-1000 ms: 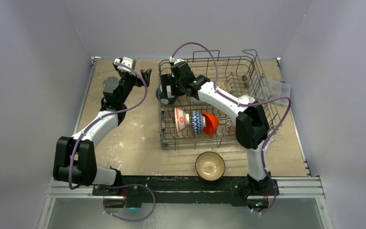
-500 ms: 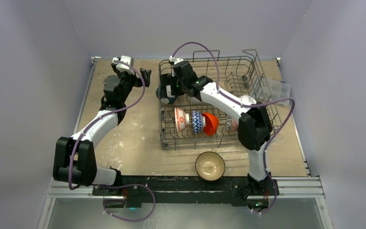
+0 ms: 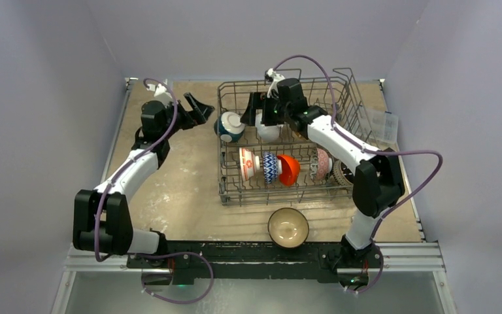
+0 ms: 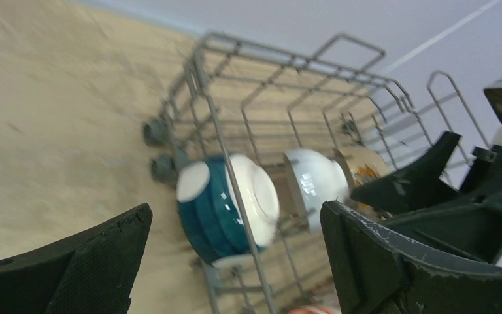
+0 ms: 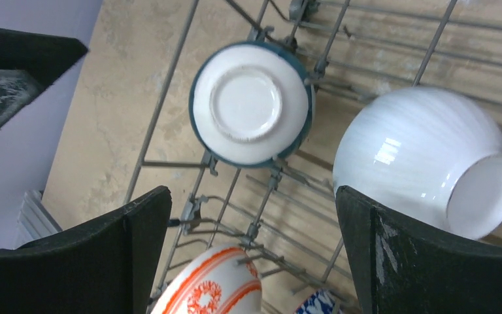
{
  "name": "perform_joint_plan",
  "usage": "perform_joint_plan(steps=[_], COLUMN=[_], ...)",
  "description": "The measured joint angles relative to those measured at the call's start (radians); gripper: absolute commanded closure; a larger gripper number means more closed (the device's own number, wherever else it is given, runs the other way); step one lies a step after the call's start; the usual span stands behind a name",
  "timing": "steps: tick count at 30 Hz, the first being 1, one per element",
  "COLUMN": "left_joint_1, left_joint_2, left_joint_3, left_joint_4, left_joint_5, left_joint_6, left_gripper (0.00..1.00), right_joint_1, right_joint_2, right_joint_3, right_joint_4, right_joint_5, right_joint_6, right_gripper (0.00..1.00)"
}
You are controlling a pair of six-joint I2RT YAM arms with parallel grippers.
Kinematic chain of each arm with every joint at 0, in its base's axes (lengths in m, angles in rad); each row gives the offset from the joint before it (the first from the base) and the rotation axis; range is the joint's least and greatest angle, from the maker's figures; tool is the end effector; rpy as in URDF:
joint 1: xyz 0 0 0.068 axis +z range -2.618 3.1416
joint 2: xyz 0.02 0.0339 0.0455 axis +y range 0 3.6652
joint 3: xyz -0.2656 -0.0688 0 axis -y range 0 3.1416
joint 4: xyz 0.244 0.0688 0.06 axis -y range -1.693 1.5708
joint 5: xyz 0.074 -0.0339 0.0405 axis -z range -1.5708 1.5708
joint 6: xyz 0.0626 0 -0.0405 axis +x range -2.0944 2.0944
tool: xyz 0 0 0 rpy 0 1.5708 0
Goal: Load the bowls into the dish rack
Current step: Turn the bowl upside down on the dish rack, then pick up the bowl from the center of the board.
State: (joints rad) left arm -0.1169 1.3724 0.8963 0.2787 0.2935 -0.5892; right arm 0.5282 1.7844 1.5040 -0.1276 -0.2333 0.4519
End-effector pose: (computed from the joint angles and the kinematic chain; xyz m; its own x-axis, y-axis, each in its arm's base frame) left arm 0.3389 -0.0580 0.2891 -0.3806 -0.4909 -0.7837 0.2188 0.7756 -0.5921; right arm 0.3824 0.2399 0.3097 -0.6025 0.1403 -0.7857 -0.4564 0.7471 0.4834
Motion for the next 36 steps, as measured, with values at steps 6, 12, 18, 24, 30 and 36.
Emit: perform_joint_plan(steps=[6,12,18,24,30,36], left_joint_1=[0.0,0.0,-0.008,-0.205,-0.576,-0.895], left_joint_2=[0.024,-0.092,-0.356,-0.496,-0.433,-0.308], left_joint_3=[-0.141,-0.18,-0.181,-0.221,-0.227,-0.204], left_joint_4=[0.102,0.021,-0.07,-0.093,-0.093,-0.129], left_joint_5=[0.131,0.14,0.184,0.197,0.169,0.096], left_joint_6=[-0.193,-0.202,-0.115,-0.056,0.021,0.226], left_gripper=[0.01,0.01,0.02,0.02,0.09,0.12], right_joint_1=[0.004,0.002,-0.018,-0.135,-0.242,-0.318], right_joint_2=[-0.105,-0.318,-0.485,-0.523,-0.521,-0.522], right_joint_3=[-0.126,-0.243,-0.332,-0.454,-0.517,-0.548], right_joint_4=[-0.002,-0.002,-0.001,0.05,0.093,0.135], right_joint_5=[-0.016,0.0,-0.001,-0.167,-0.318,-0.416], right_joint_6=[-0.009,-0.015,-0.014,0.031,0.085,0.11], right_gripper=[0.02,0.01,0.01,0.01,0.01,0.01])
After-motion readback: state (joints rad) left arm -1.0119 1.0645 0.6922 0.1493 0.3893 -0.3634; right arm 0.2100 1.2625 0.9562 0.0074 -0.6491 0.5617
